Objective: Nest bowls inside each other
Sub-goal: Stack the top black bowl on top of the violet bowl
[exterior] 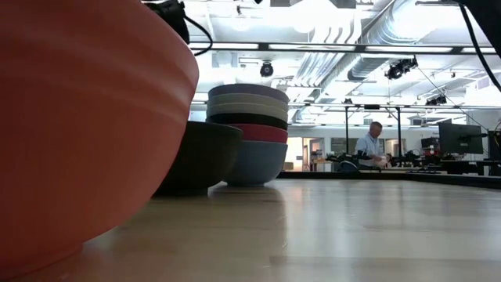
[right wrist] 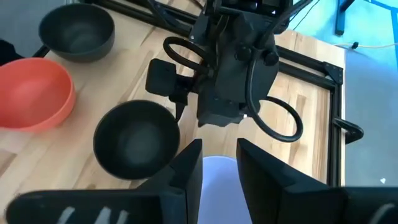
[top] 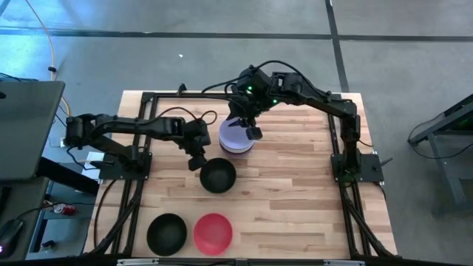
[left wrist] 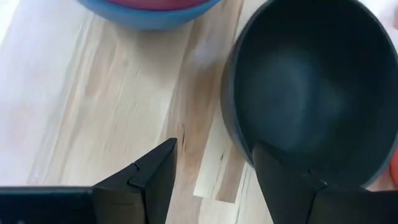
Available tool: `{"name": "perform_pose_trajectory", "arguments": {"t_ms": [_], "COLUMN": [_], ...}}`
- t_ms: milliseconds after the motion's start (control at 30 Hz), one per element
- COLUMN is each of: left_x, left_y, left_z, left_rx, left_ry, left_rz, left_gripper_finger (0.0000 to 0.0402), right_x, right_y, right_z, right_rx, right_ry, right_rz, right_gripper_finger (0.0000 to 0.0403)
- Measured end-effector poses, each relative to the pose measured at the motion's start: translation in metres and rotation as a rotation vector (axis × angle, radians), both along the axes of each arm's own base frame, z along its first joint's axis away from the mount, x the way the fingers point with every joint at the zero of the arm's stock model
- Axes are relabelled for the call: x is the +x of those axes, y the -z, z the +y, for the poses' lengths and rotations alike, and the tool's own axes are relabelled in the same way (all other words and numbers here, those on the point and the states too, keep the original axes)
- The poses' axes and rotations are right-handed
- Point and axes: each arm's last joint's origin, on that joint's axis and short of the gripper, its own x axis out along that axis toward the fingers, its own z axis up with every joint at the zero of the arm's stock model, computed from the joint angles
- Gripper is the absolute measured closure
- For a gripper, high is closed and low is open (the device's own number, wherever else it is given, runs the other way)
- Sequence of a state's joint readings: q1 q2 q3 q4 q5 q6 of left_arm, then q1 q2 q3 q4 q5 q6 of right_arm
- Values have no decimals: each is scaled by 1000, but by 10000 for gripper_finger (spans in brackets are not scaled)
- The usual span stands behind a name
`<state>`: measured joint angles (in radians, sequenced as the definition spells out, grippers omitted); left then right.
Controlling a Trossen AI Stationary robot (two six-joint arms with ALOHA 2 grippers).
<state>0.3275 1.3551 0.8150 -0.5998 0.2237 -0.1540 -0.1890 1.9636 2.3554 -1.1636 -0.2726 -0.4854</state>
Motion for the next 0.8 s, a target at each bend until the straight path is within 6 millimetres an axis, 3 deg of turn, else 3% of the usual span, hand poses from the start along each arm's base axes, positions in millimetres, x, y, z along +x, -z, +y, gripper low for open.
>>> {"name": "perform_pose_trajectory", "arguments": {"t_ms": [433, 800], "left_x": [33, 42], "left_y": [2, 9], "left_z": [5, 1], "left_rx": [-58, -65], "left_ry": [-103, -103], "left_rz": [52, 126], "left_gripper_finger": [204, 210], "right_x": [-3, -5], "right_y": [2, 5], "right_z": [-1, 0], "right_rx": [-8, -13], "right_ry": [-12, -47], "right_rz": [32, 62], "right_gripper_finger": [311, 311]}}
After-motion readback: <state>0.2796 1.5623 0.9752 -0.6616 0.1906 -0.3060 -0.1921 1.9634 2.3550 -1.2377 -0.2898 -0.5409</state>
